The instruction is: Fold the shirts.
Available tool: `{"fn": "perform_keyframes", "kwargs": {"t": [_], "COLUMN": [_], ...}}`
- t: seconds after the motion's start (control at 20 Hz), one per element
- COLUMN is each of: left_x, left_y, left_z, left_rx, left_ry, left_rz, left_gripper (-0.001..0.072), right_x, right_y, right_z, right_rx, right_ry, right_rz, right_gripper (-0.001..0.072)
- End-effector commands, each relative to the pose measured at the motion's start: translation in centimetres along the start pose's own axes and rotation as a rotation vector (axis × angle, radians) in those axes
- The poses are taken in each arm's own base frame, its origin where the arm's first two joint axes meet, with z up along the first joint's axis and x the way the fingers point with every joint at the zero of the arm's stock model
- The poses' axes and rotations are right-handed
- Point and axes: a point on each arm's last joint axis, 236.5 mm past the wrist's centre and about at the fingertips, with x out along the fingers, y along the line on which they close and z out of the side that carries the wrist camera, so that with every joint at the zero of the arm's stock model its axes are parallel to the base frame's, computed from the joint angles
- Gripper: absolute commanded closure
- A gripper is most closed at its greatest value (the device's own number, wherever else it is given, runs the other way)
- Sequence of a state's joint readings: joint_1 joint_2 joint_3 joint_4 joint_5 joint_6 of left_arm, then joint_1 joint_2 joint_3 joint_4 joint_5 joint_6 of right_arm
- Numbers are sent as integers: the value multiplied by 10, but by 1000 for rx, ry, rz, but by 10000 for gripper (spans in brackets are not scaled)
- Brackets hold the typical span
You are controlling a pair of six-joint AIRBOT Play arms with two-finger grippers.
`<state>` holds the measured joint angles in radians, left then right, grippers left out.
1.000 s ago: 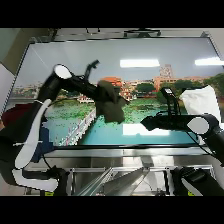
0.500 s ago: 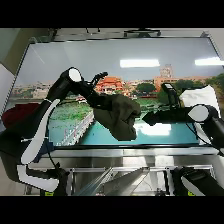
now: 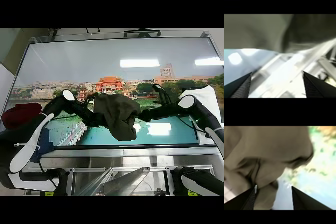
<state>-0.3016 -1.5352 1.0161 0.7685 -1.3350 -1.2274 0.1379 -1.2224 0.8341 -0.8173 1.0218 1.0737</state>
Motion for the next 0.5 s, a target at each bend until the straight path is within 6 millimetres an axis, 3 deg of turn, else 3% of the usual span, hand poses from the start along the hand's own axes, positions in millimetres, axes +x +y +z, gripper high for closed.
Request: {"fn": "perform_keyframes", "kwargs": {"t": [0.0, 0.15, 0.45], "left_x": [46, 79, 100], "left_y": [-14, -23, -17], "left_z": [-11, -14, 2], "left_rx": [-21, -4, 8], "left_ry": [-40, -70, -143], "left_rz": [-67, -35, 37], "left_gripper": [-5, -5, 15], "right_x": [11, 31, 54], "right_y": [-33, -38, -34], "right_z": [27, 22, 25], "right_rx": [13, 44, 50], "right_ry": [-25, 52, 38], "right_rz": [-25, 22, 114], "right_gripper": [205, 205, 215]}}
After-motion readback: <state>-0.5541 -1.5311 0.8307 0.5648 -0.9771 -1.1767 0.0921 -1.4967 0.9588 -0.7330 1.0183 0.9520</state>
